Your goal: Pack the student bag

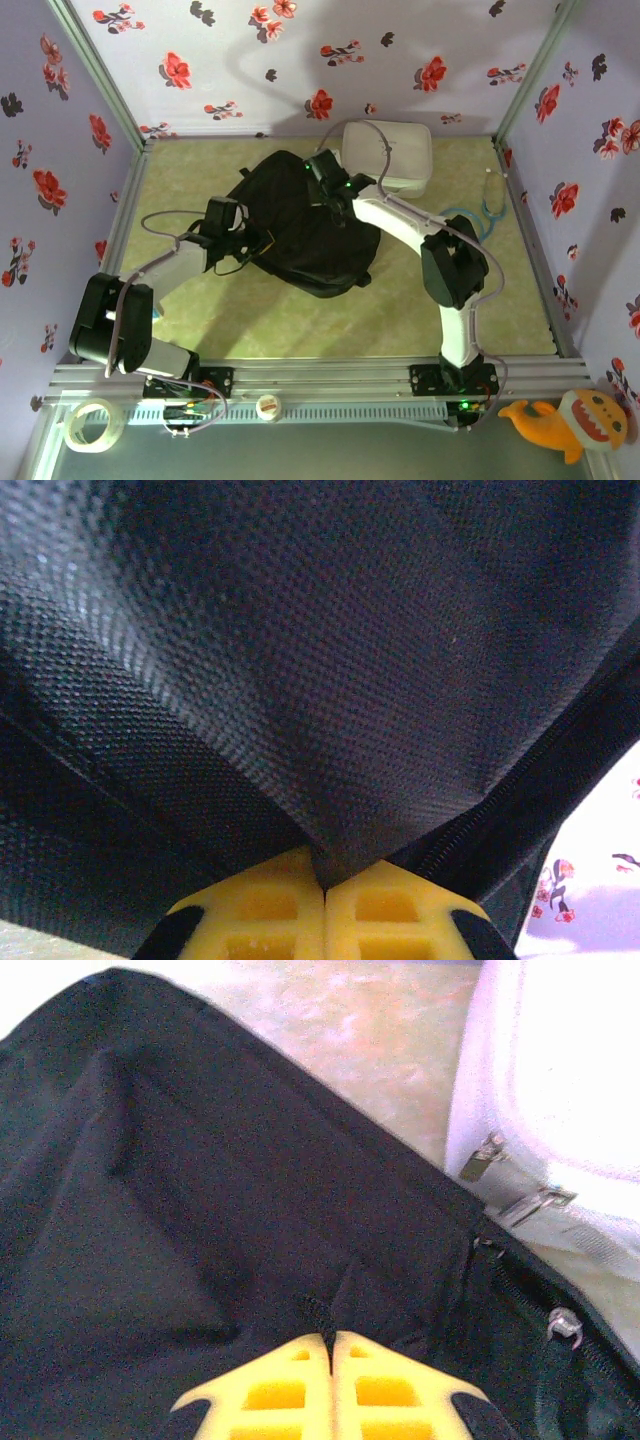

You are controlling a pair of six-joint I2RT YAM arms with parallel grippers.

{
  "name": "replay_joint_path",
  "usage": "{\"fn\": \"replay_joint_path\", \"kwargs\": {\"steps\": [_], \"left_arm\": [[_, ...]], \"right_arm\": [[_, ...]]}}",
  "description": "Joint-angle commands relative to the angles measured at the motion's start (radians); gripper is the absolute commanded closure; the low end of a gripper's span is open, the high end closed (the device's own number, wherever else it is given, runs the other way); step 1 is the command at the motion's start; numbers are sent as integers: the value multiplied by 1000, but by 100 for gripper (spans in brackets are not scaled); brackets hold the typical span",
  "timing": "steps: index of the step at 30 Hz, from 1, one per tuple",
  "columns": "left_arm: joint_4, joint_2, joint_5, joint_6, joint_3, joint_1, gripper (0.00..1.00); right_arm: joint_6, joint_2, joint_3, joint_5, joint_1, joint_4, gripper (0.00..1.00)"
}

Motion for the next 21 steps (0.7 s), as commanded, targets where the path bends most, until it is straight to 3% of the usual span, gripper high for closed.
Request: {"fn": "replay_joint_path", "kwargs": {"steps": [1, 6, 13, 16, 18, 20, 21], "left_arm": [[-97, 4, -46, 50, 20, 4, 100], [-161, 40, -46, 128, 105, 11, 100], [-212, 119, -58, 204, 200, 52, 100], [-258, 142, -96, 256, 265, 69, 100], [-304, 132, -153, 286, 313, 71, 78], [-344, 99, -229, 312, 350, 80, 57], [-360, 82, -263, 320, 361, 87, 51]], "right_arm": [[68, 46, 89, 179, -60, -35, 100], [81, 71, 121, 176, -76, -82, 100], [102, 201, 227, 64, -117, -211, 100], [86, 170, 218, 60, -116, -220, 97], [60, 100, 192, 17, -114, -202, 78], [26, 4, 129, -13, -107, -160, 49], [21, -51, 94, -9, -105, -140, 40]]}}
